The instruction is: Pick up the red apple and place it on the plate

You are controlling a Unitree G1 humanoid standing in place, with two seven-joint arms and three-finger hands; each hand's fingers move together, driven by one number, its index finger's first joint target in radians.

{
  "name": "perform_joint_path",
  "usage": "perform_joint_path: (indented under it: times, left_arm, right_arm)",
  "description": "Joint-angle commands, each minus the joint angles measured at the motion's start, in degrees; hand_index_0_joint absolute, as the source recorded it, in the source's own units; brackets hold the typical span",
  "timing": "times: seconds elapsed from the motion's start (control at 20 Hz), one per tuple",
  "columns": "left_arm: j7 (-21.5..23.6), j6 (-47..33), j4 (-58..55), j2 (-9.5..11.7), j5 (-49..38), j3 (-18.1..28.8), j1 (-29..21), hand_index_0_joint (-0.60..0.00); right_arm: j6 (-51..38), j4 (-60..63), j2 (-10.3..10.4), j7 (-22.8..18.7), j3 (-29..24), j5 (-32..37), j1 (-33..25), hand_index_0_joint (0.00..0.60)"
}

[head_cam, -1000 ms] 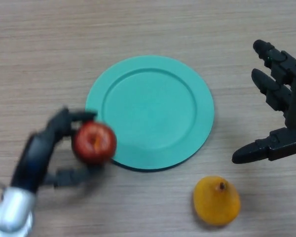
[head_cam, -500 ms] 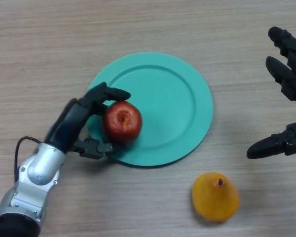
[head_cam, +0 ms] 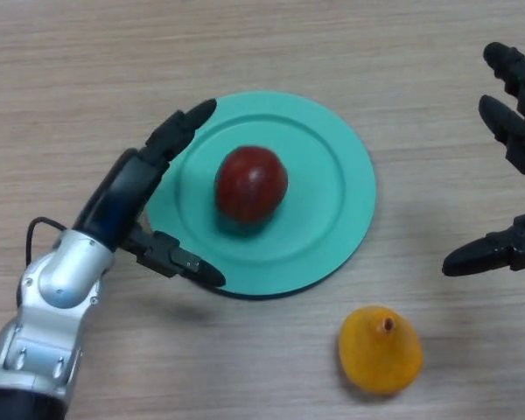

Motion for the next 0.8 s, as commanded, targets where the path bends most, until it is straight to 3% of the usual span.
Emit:
perform_joint_path:
  times: [0.05, 0.1, 0.25, 0.35, 0.45, 0.5, 0.65, 0.8]
  left_arm:
    - [2.1, 2.12, -11.54, 2.84, -7.4, 7.86, 1.16, 0.0]
    - [2.86, 2.65, -13.09, 3.19, -8.47, 8.5, 1.79, 0.0]
    - [2.48, 18.11, -32.46, 4.94, -21.41, 14.19, 8.96, 0.0]
    - [3.5, 28.43, -41.67, 6.4, -28.21, 18.36, 10.42, 0.0]
    - [2.86, 33.11, -47.39, 7.84, -30.26, 20.83, 11.81, 0.0]
    - [2.51, 33.76, -48.65, 8.03, -30.19, 21.25, 12.27, 0.0]
    - [0.48, 32.14, -51.85, 5.51, -26.74, 20.67, 16.1, 0.0]
    - [0.73, 33.26, -52.39, 5.44, -24.9, 20.89, 15.36, 0.0]
  right_arm:
    - [-5.93, -3.45, -1.38, -1.4, -2.73, 1.79, -2.3, 0.0]
    - [-6.32, -3.4, -1.2, -1.3, -2.64, 1.62, -1.91, 0.0]
    - [-6.85, -4.94, 0.11, -1.67, -2.73, 2.13, 0.22, 0.0]
    - [-5.49, -5.85, 0.0, -2.91, -3.09, 3.35, -0.39, 0.0]
    - [-4.08, -6.5, -0.44, -3.83, -3.4, 4.47, -1.11, 0.0]
    - [-3.92, -6.57, -0.57, -3.97, -3.41, 4.59, -1.22, 0.0]
    - [-8.01, -5.63, 0.29, -2.92, -2.87, 3.56, 0.93, 0.0]
    - [-7.22, -6.29, 0.46, -4.15, -3.23, 5.79, 0.17, 0.0]
